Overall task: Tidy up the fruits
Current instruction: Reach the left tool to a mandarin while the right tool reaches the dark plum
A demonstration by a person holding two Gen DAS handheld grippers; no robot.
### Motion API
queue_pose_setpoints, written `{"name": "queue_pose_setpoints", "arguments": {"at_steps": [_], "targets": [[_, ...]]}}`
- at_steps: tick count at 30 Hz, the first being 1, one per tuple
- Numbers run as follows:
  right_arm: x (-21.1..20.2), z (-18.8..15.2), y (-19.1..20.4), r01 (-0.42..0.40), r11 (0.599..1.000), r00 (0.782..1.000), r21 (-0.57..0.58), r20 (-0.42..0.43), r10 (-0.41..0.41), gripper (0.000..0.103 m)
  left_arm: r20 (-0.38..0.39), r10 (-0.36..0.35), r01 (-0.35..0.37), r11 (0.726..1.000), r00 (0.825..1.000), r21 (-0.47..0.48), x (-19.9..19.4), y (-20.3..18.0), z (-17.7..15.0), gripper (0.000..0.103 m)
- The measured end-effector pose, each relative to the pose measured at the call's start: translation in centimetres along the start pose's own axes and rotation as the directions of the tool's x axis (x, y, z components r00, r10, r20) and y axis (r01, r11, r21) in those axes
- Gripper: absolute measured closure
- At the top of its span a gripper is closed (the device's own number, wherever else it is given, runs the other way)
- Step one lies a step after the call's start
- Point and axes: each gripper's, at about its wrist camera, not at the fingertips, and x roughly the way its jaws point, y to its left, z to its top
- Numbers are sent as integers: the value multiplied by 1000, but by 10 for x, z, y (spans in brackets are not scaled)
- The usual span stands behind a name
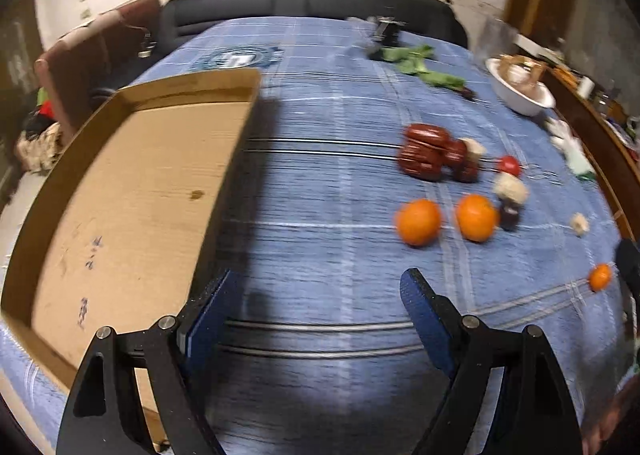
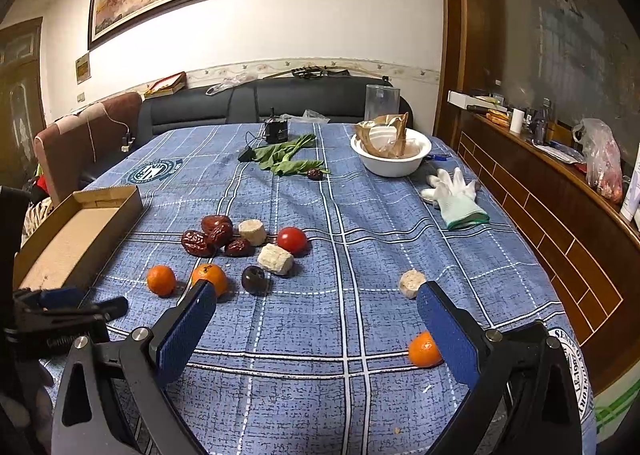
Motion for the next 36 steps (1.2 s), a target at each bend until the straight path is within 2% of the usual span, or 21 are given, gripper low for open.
{"name": "queue_pose_setpoints", "arguments": {"at_steps": [5, 11, 17, 30, 36], "targets": [[4, 2, 0, -4, 1000, 1000, -4, -4, 4, 1, 33, 38, -37, 999, 999, -21, -8, 14, 3, 19], [8, 4, 3, -24, 1000, 1000, -10, -11, 24, 1, 116, 55, -64, 995, 992, 77, -30, -11, 4, 19], [10, 4, 4, -37, 999, 999, -27, -12, 37, 1, 153, 72, -92, 987, 986, 128, -37, -25, 7, 19], [21, 5, -6, -95, 995, 994, 14, -49, 96, 1, 121, 45, -65, 984, 992, 165, -28, -38, 8, 19], [36, 11, -16, -154, 987, 983, 45, -94, 158, 1, 77, -26, 13, 988, 997, 157, -17, -33, 18, 19]]}}
